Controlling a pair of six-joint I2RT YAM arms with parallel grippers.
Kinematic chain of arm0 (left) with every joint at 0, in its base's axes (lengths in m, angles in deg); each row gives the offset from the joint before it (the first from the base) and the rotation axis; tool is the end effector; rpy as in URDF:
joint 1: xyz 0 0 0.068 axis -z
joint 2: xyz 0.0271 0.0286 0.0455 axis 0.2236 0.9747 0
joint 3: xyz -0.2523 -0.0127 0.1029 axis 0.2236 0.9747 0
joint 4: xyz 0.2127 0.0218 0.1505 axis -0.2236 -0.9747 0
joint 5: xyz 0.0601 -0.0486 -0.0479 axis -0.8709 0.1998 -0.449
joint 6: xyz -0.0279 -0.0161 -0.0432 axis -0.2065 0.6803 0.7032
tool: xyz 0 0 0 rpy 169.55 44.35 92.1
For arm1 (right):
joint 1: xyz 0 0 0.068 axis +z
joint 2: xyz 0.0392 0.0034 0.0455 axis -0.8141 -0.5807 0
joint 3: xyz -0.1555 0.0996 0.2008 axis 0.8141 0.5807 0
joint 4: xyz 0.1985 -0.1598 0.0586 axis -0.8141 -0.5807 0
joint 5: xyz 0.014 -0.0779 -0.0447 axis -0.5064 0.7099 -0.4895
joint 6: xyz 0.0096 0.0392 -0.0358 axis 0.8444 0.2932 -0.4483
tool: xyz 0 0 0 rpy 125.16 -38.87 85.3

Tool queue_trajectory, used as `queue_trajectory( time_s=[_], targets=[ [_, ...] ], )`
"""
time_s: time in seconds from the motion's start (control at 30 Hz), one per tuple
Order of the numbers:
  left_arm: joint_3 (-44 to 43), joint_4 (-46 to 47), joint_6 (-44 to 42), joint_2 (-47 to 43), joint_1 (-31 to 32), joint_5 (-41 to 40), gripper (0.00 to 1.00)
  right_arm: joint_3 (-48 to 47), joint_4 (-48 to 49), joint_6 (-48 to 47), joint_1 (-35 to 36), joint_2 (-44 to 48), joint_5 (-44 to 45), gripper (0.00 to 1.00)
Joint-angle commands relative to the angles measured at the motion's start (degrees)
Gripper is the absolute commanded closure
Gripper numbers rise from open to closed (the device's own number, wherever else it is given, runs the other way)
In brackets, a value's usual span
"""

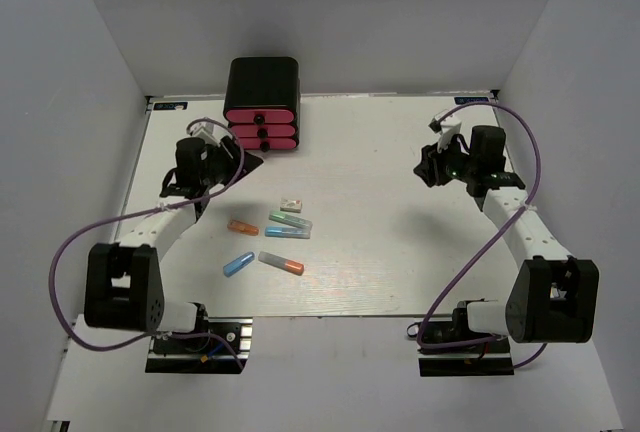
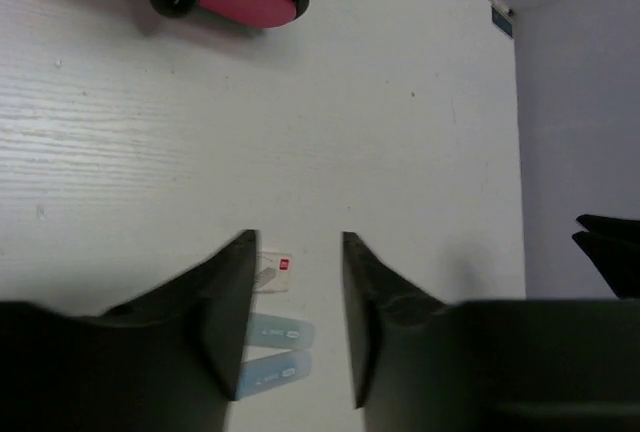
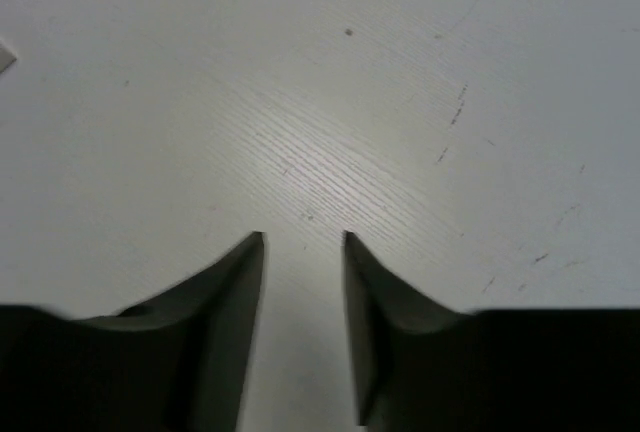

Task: Sort the stationery into containers
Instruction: Open the drawer in the storage box.

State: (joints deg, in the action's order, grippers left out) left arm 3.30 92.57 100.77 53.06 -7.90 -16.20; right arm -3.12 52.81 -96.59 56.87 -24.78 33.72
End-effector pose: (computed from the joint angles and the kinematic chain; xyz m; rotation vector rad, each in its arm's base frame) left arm 0.2866 -0.0385 0.2358 -0.3849 2.0858 -0.8643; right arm 0.2898 0.0274 0.2792 -0.6332 1.9437 0.2824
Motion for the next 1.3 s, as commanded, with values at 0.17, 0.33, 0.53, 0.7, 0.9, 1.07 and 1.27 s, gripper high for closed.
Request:
queue_trajectory(
  time_s=[0.17,0.33,0.53,0.7,0.9,1.07,1.27],
  targets=[
    [-13.72,4.88,4.0,12.57,3.86,-4.39,0.2,0.72,0.78,-1.43,0.88,1.62,-9.29,0.33],
    [-19.43,4.53,5.75,17.68,4.39,-9.4,0.2,1.34,0.96,-2.48,0.7,1.44,-9.38,0.32],
    [-30.15,-2.67,2.51,24.71,4.39,-15.28,0.27,1.6,1.49,-3.8,0.71,1.35,-9.64,0.32],
    [-36.57,-8.38,-1.97,28.14,4.39,-19.24,0.33,1.08,1.75,-4.15,0.7,0.3,-9.9,0.32],
    [-37.99,-8.66,-4.0,30.69,4.39,-19.96,0.53,-0.15,1.75,-4.41,0.7,-1.46,-11.74,0.32],
    [-37.9,-8.66,-5.14,30.69,4.39,-18.03,0.61,-0.94,1.32,-6.35,0.88,-2.77,-12.45,0.32],
    [-32.19,-8.13,-5.14,27.89,4.39,-17.5,0.82,-2.26,-0.96,-10.29,1.67,-4.44,-13.94,0.33]
  ],
)
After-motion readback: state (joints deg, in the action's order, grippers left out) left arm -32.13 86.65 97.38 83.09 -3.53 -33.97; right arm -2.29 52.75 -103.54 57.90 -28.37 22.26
